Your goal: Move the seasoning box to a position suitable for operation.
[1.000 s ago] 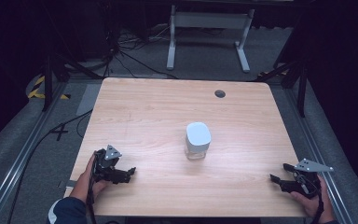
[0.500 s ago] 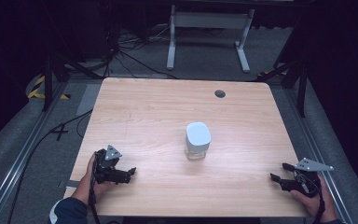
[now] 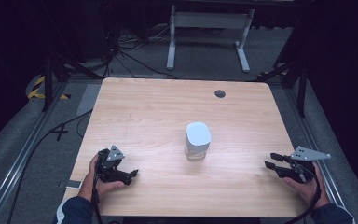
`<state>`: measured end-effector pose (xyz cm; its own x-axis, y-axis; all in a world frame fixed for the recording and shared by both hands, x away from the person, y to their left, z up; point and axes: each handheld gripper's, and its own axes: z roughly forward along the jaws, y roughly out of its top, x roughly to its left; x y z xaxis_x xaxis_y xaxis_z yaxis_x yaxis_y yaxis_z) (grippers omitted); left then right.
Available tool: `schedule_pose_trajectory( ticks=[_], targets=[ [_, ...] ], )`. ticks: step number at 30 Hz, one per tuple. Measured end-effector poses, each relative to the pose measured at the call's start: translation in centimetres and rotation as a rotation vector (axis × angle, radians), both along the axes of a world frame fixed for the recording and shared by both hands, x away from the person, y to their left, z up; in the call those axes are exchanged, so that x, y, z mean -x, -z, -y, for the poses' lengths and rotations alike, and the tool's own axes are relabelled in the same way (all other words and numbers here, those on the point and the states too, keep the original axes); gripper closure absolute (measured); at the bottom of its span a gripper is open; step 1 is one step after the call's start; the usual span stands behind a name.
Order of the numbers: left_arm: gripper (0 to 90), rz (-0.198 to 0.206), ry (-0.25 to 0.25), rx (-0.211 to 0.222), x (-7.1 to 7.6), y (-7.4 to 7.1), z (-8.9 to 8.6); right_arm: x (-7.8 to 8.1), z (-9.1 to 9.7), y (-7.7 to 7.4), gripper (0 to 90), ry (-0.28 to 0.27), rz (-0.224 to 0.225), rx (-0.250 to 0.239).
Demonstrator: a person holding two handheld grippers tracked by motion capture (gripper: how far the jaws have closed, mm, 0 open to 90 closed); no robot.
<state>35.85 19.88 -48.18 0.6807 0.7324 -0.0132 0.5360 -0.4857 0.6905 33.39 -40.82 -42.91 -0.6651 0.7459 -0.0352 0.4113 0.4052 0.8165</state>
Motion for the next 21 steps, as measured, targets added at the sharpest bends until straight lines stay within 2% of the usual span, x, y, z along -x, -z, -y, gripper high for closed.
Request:
schedule_pose_trajectory(
  ticks=[2,6,8,15,21],
  targets=[
    [0.7,0.000,-0.001,0.000,0.0,0.0,0.0,-0.7,-0.7,-1.0,61.6,-0.020,0.013,-0.019],
    [0.7,0.000,0.000,0.001,0.0,0.0,0.0,-1.6,-2.6,-2.6,62.0,-0.067,0.054,0.001],
    [0.6,0.000,-0.001,0.002,0.0,0.0,0.0,-2.0,-3.4,-3.2,60.0,-0.090,0.059,-0.019],
    [0.7,0.004,0.000,-0.002,0.0,0.0,0.0,-3.6,-6.0,-4.6,58.5,-0.129,0.072,-0.032],
    [0.6,-0.001,-0.001,0.000,0.0,0.0,0.0,-4.9,-8.9,-5.9,68.9,-0.190,0.083,-0.039]
  ],
)
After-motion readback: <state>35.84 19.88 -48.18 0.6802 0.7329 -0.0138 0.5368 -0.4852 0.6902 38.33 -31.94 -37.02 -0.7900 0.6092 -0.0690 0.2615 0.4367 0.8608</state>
